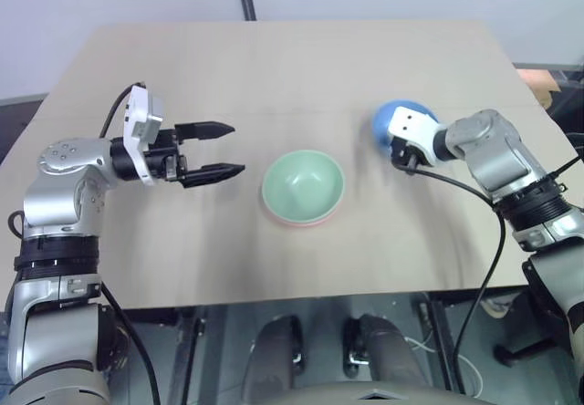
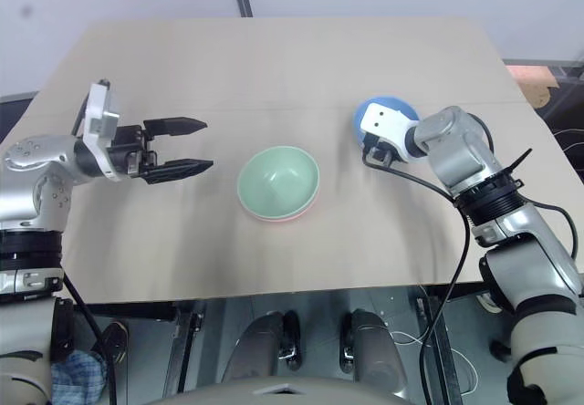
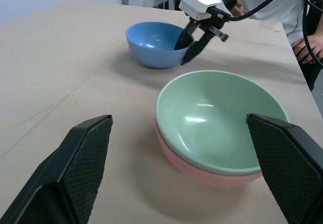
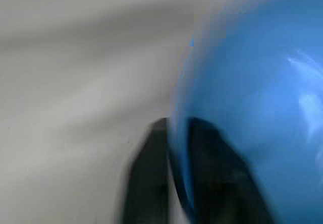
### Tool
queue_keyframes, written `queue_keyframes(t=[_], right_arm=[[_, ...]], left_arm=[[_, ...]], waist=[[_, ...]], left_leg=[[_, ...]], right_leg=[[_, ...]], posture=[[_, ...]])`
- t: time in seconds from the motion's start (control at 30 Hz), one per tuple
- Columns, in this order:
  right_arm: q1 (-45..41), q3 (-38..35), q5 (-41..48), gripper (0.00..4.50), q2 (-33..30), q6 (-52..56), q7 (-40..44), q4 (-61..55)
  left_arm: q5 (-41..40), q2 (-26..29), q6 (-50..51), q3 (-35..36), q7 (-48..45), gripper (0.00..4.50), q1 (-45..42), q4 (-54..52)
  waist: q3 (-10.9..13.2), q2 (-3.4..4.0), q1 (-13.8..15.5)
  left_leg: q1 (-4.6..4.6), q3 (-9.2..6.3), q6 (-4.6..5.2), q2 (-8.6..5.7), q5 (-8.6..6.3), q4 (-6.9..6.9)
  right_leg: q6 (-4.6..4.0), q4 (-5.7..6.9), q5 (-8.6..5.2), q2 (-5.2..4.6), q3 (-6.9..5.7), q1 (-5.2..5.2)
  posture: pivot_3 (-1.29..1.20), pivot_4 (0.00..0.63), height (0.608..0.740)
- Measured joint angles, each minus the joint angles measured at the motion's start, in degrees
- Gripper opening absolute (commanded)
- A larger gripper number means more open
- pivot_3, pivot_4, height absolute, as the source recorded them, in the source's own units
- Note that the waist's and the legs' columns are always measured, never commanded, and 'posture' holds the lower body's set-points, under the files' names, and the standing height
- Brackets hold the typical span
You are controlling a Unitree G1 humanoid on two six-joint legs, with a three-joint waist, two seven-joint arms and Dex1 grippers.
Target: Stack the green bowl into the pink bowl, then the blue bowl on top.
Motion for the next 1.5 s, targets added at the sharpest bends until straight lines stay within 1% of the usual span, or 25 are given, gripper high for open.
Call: queue_keyframes(t=[0.13, 0.2, 0.33, 0.43, 0.47, 0.5, 0.63, 0.73, 0.87, 0.9, 0.93, 0.97, 1.03, 1.07, 1.1, 1.17, 1.2, 1.37, 1.5], right_arm=[[0.1, 0.0, -0.4, 0.05, -0.2, -1.1, 1.8, -0.3], [0.3, 0.0, -0.4, 0.05, -1.0, -2.2, 3.6, -3.0], [0.3, -0.4, 0.3, 0.05, -2.3, -1.8, 6.5, -11.2], [-0.6, -1.2, 2.6, 0.05, -2.6, 1.1, 9.4, -20.6], [-2.4, -1.4, 3.5, 0.05, -2.7, 2.6, 10.6, -25.3], [-2.6, -1.5, 3.6, 0.05, -2.7, 2.7, 10.7, -25.7], [-4.4, -2.4, 5.6, 0.05, -2.6, 6.8, 12.2, -34.8], [-4.3, -0.1, 7.5, 0.05, -2.3, 9.3, 13.6, -42.2], [-4.1, 2.3, 7.6, 0.05, -3.5, 10.3, 14.1, -46.3], [-3.9, 2.7, 7.5, 0.84, -3.7, 10.4, 14.0, -47.0], [-3.9, 3.2, 7.4, 1.05, -3.7, 10.4, 13.8, -47.4], [-3.7, 3.8, 7.3, 1.38, -3.7, 10.4, 13.5, -47.6], [-2.7, 4.5, 6.7, 2.39, -3.7, 10.3, 12.3, -47.7], [-2.1, 5.8, 5.7, 3.43, -3.7, 10.2, 11.2, -47.6], [-2.1, 5.9, 5.6, 3.56, -3.7, 10.2, 11.1, -47.6], [-1.8, 6.7, 4.5, 4.24, -3.6, 10.0, 9.9, -47.4], [-1.7, 6.9, 4.3, 4.40, -3.5, 10.0, 9.6, -47.4], [-2.9, 5.8, 6.0, 4.40, -2.4, 13.9, 9.2, -47.4], [-5.1, -1.2, 9.9, 4.40, -2.4, 18.6, 9.0, -46.7]], left_arm=[[-0.1, 0.0, 0.1, 0.2, 0.1, 4.50, 0.1, -0.3], [-0.5, 0.0, 0.4, 0.3, 0.0, 4.50, 0.3, -0.6], [-0.5, 0.0, 0.4, 0.3, -0.1, 4.50, 0.6, -0.7], [-0.4, 0.0, 0.3, 0.3, -0.2, 4.50, 0.7, -0.7], [-0.3, 0.0, -0.2, 0.3, -0.4, 4.50, 0.8, -0.6], [-0.2, 0.0, -0.3, 0.3, -0.4, 4.50, 0.9, -0.6], [0.2, 0.0, -0.9, 0.1, -0.8, 4.50, 1.0, 0.0], [0.8, 0.0, -1.5, -0.7, -1.8, 4.50, 0.5, 1.0], [3.3, 0.4, -4.1, -2.4, -3.6, 4.50, 0.1, 3.3], [3.9, 0.4, -4.6, -2.9, -4.2, 4.50, 0.1, 4.0], [4.5, 0.4, -5.2, -3.1, -4.5, 4.50, 0.1, 4.6], [4.8, 0.3, -5.7, -3.1, -4.6, 4.50, 0.0, 5.0], [5.3, 0.3, -6.4, -3.4, -4.9, 4.50, -0.4, 5.7], [5.5, 0.3, -6.6, -3.5, -5.1, 4.50, -0.5, 5.7], [5.6, 0.3, -6.6, -3.6, -5.1, 4.50, -0.5, 5.7], [5.8, 0.1, -6.7, -3.9, -5.2, 4.50, -0.6, 5.8], [5.8, 0.0, -6.7, -4.1, -5.3, 4.50, -0.6, 5.8], [5.8, -0.1, -6.7, -4.5, -5.3, 4.50, -1.1, 5.8], [5.8, -0.1, -6.7, -4.5, -5.3, 4.50, -1.3, 5.8]], waist=[[0.0, 0.01, 0.0], [0.0, 0.02, 0.0], [0.0, 0.03, 0.0], [0.0, 0.03, 0.0], [0.0, 0.02, 0.0], [0.0, 0.03, 0.0], [0.0, 0.01, 0.2], [0.0, 0.01, 0.3], [0.0, 0.00, 0.4], [0.0, 0.00, 0.4], [0.0, 0.00, 0.4], [0.0, 0.00, 0.4], [0.0, 0.00, 0.4], [0.0, 0.00, 0.4], [0.0, 0.00, 0.4], [0.0, 0.00, 0.4], [0.0, 0.00, 0.4], [0.0, 0.00, 0.4], [0.0, -0.01, 0.4]], left_leg=[[0.00, 0.00, 0.00, 0.00, 0.00, 0.01], [-0.01, 0.00, 0.00, 0.00, 0.00, 0.00], [-0.01, 0.00, 0.00, 0.02, 0.00, -0.01], [-0.01, 0.00, 0.00, 0.03, 0.00, 0.00], [-0.01, 0.00, 0.00, 0.03, 0.00, 0.01], [-0.01, 0.00, 0.00, 0.04, 0.00, 0.01], [-0.02, -0.02, 0.00, 0.03, 0.00, 0.02], [-0.02, -0.01, 0.00, 0.02, 0.00, 0.03], [-0.02, -0.02, 0.01, 0.02, -0.01, 0.08], [-0.02, -0.02, 0.01, 0.02, -0.01, 0.09], [-0.02, -0.02, 0.01, 0.02, -0.01, 0.10], [-0.02, -0.02, 0.01, 0.03, 0.00, 0.10], [-0.02, -0.02, 0.01, 0.03, 0.00, 0.10], [-0.02, -0.01, 0.01, 0.03, 0.00, 0.10], [-0.02, -0.01, 0.01, 0.03, 0.00, 0.10], [-0.02, -0.02, 0.01, 0.03, 0.00, 0.10], [-0.02, -0.02, 0.01, 0.03, 0.00, 0.11], [-0.02, -0.02, 0.01, 0.03, 0.00, 0.11], [-0.02, -0.02, 0.01, 0.03, -0.01, 0.11]], right_leg=[[0.01, 0.01, -0.01, 0.00, 0.00, 0.00], [0.01, 0.01, 0.00, 0.00, 0.01, -0.01], [0.01, 0.01, -0.01, 0.02, 0.02, -0.03], [0.02, 0.01, -0.01, 0.03, 0.02, -0.04], [0.02, 0.01, -0.01, 0.03, 0.01, -0.03], [0.02, 0.01, -0.01, 0.03, 0.01, -0.03], [0.01, 0.00, -0.01, 0.02, -0.01, -0.02], [0.01, 0.01, -0.01, 0.02, -0.01, -0.02], [0.05, 0.02, -0.03, 0.02, -0.01, -0.01], [0.05, 0.03, -0.03, 0.02, -0.02, -0.01], [0.05, 0.04, -0.03, 0.03, -0.02, -0.02], [0.05, 0.05, -0.03, 0.03, -0.02, -0.01], [0.05, 0.04, -0.03, 0.03, -0.02, -0.01], [0.05, 0.04, -0.03, 0.03, -0.01, -0.02], [0.05, 0.04, -0.03, 0.03, -0.01, -0.02], [0.06, 0.05, -0.04, 0.03, -0.01, -0.02], [0.06, 0.05, -0.04, 0.03, -0.01, -0.02], [0.06, 0.06, -0.03, 0.04, -0.01, -0.02], [0.00, 0.04, 0.00, 0.03, -0.02, 0.00]], posture=[[0.00, 0.150, 0.740], [0.00, 0.150, 0.740], [0.00, 0.150, 0.740], [0.00, 0.150, 0.740], [0.00, 0.150, 0.740], [0.00, 0.150, 0.740], [0.00, 0.150, 0.740], [0.00, 0.150, 0.740], [0.00, 0.150, 0.740], [0.00, 0.150, 0.740], [0.00, 0.150, 0.740], [0.00, 0.150, 0.740], [0.00, 0.150, 0.740], [0.00, 0.150, 0.740], [0.00, 0.150, 0.740], [0.00, 0.150, 0.740], [0.00, 0.150, 0.740], [0.00, 0.150, 0.740], [0.00, 0.150, 0.740]])
